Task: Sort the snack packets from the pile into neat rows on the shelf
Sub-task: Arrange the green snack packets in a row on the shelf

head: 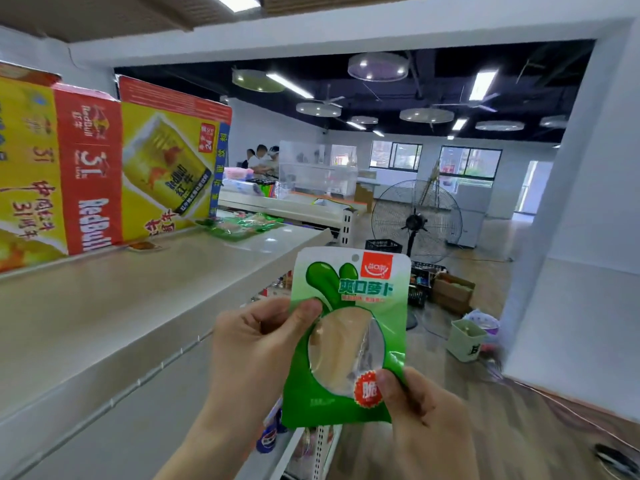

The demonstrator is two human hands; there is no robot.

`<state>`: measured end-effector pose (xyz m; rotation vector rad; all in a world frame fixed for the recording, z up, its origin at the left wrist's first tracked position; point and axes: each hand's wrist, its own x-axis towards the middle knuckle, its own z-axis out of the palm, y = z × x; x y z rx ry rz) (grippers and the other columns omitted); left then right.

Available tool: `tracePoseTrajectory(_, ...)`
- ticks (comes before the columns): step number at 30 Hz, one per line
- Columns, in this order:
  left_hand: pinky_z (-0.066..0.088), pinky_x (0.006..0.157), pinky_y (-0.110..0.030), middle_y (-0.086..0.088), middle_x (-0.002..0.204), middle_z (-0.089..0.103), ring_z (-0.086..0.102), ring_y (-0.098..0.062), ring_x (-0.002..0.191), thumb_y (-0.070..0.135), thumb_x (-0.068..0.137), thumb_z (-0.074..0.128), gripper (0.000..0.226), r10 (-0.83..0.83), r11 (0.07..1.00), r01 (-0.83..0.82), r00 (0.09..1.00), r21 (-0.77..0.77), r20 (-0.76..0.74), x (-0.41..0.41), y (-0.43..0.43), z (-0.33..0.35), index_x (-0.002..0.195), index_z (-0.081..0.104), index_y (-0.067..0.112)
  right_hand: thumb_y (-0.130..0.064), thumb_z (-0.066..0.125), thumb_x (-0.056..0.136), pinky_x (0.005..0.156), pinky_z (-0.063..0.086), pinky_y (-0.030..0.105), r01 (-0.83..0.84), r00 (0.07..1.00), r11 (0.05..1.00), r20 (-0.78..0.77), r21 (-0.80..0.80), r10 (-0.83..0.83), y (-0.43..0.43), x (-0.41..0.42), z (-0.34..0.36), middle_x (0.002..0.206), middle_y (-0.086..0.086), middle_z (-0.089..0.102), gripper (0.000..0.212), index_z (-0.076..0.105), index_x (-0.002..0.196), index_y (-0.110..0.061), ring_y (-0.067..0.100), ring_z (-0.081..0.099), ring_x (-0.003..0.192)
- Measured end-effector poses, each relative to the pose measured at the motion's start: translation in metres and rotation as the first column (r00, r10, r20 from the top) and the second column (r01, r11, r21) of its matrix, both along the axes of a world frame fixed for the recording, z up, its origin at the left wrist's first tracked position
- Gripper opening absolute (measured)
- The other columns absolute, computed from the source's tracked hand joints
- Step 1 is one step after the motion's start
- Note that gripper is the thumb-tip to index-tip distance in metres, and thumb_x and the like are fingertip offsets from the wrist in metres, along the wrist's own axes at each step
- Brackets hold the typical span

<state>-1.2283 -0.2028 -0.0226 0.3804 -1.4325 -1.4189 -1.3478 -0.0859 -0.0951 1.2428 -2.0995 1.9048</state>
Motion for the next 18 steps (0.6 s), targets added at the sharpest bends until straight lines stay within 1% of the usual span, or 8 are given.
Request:
tracePoseTrajectory(3,0.049,0.047,-0.018,-0.009,0.068,0.074,0.067,-0.013,0.053,0.007,0.077,0.074,0.011,0.005,0.999,-0.005,1.0,0.036,0.001,-0.016,-0.027,-0.003,0.07,0.079,0.014,-0.015,0.071,0.082,0.044,0.037,0.008,0.003,1.0,0.999,0.004,-0.035,-0.003,-0.027,-0.012,0.002,0.051,-0.009,0.063,0.033,0.071,0.061,-0.042,-0.006,0.049,0.042)
tracePoseTrajectory(7,0.052,0.05,-0.022,-0.01,0.067,0.073,0.066,-0.015,0.054,0.012,0.076,0.075,0.01,0.003,0.998,-0.003,1.0,0.056,0.0,-0.04,-0.057,-0.004,0.068,0.08,0.017,-0.041,0.066,0.079,0.048,0.04,0.009,0.029,1.0,0.998,-0.005,-0.053,-0.029,-0.057,-0.032,0.004,0.055,-0.011,0.066,0.007,0.069,0.078,-0.047,-0.002,0.056,0.049)
tracePoseTrajectory(8,0.053,0.051,-0.024,-0.01,0.067,0.073,0.065,-0.016,0.055,0.014,0.074,0.076,0.009,-0.004,0.998,0.004,1.0,0.058,-0.003,-0.046,-0.063,-0.004,0.068,0.08,0.018,-0.053,0.067,0.08,0.051,0.044,0.012,0.027,1.0,0.998,0.006,-0.051,-0.026,-0.064,-0.039,0.002,0.059,-0.009,0.069,0.006,0.07,0.08,-0.047,0.0,0.06,0.052)
tracePoseTrajectory(10,0.053,0.052,-0.025,-0.01,0.067,0.073,0.065,-0.017,0.056,0.021,0.069,0.075,0.006,-0.038,0.997,0.039,0.999,0.067,-0.014,-0.059,-0.072,-0.003,0.067,0.079,0.018,-0.078,0.062,0.067,0.057,0.052,0.022,0.02,1.0,0.997,0.017,-0.078,-0.018,-0.073,-0.053,-0.005,0.066,-0.004,0.072,0.034,0.072,0.08,-0.048,0.011,0.068,0.059)
tracePoseTrajectory(11,0.053,0.051,-0.025,-0.011,0.067,0.073,0.066,-0.017,0.056,0.023,0.067,0.075,0.009,-0.062,0.995,0.064,0.998,0.077,-0.027,-0.066,-0.076,-0.004,0.067,0.079,0.015,-0.079,0.062,0.066,0.059,0.054,0.025,0.054,0.998,0.994,0.028,-0.097,-0.052,-0.076,-0.059,-0.006,0.066,-0.003,0.073,0.035,0.072,0.078,-0.048,0.015,0.069,0.061)
tracePoseTrajectory(13,0.051,0.048,-0.021,-0.013,0.068,0.073,0.067,-0.016,0.055,0.022,0.065,0.074,0.014,-0.098,0.989,0.103,0.994,0.11,-0.049,-0.08,-0.081,-0.006,0.069,0.079,0.01,-0.052,0.072,0.078,0.06,0.054,0.025,0.083,0.995,0.993,0.057,-0.084,-0.078,-0.081,-0.069,-0.006,0.066,-0.002,0.073,0.006,0.073,0.074,-0.048,0.017,0.069,0.061)
tracePoseTrajectory(15,0.052,0.049,-0.021,-0.012,0.07,0.074,0.069,-0.017,0.058,0.022,0.066,0.074,0.015,-0.119,0.986,0.122,0.992,0.117,-0.037,-0.094,-0.086,-0.009,0.071,0.08,0.01,-0.044,0.075,0.08,0.061,0.055,0.028,0.111,0.993,0.99,0.051,-0.081,-0.107,-0.082,-0.082,-0.007,0.065,-0.002,0.072,0.008,0.073,0.074,-0.046,0.017,0.069,0.061)
tracePoseTrajectory(18,0.054,0.052,-0.023,-0.012,0.072,0.074,0.07,-0.019,0.061,0.024,0.066,0.074,0.013,-0.129,0.981,0.133,0.991,0.138,-0.037,-0.114,-0.092,-0.012,0.071,0.08,0.013,-0.09,0.056,0.058,0.062,0.056,0.038,0.109,0.993,0.989,0.055,-0.099,-0.104,-0.087,-0.101,-0.011,0.065,-0.001,0.072,0.052,0.072,0.079,-0.045,0.021,0.069,0.062)
